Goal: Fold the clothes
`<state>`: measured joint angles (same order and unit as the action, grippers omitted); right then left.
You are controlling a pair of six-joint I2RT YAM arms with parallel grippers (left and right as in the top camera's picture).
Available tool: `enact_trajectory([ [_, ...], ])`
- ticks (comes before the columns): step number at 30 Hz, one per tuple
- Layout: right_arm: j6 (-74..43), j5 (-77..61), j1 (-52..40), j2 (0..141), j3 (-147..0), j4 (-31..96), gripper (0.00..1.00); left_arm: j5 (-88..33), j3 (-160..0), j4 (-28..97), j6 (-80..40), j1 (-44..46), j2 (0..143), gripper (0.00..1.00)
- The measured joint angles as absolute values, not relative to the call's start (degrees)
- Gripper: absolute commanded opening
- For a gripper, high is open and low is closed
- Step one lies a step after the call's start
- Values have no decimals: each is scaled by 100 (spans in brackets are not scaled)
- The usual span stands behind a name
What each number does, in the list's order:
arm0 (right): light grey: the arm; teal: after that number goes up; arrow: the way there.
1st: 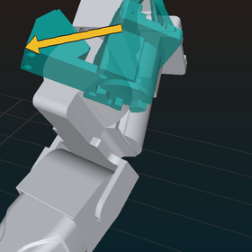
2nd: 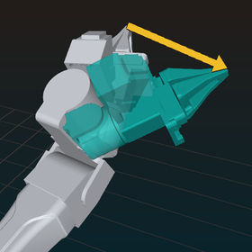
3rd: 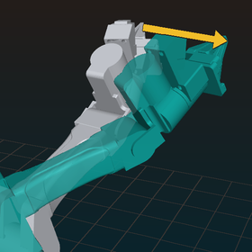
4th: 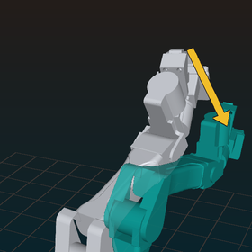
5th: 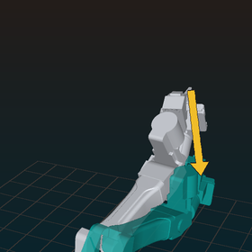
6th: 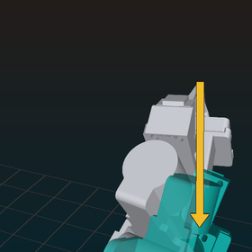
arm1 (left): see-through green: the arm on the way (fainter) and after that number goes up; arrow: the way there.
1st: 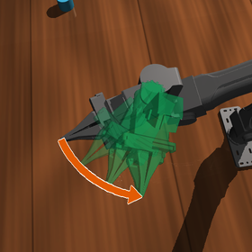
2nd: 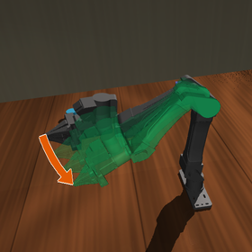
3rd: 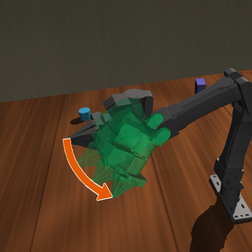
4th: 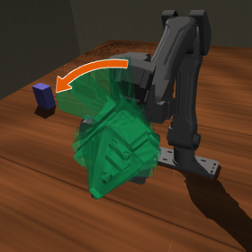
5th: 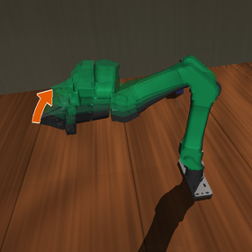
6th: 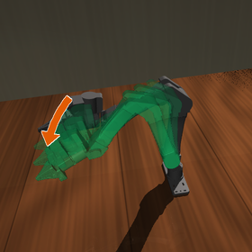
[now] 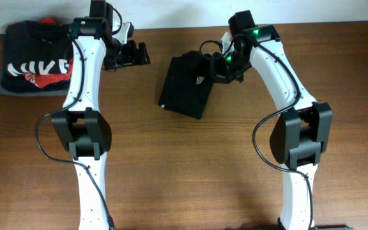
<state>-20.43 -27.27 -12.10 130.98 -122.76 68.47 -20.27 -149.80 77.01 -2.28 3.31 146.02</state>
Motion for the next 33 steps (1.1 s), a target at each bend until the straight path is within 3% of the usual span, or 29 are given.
enact_trajectory([
  [10, -2126, -2272, -1210, 13096, -12276, 7465, 4, -2023, -14980, 7717, -246, 331, 14706, 97],
  [33, -2967, -1415, -1636, 13098, -11644, 7583, 4, -2005, -14980, 7719, -246, 331, 14709, 97],
])
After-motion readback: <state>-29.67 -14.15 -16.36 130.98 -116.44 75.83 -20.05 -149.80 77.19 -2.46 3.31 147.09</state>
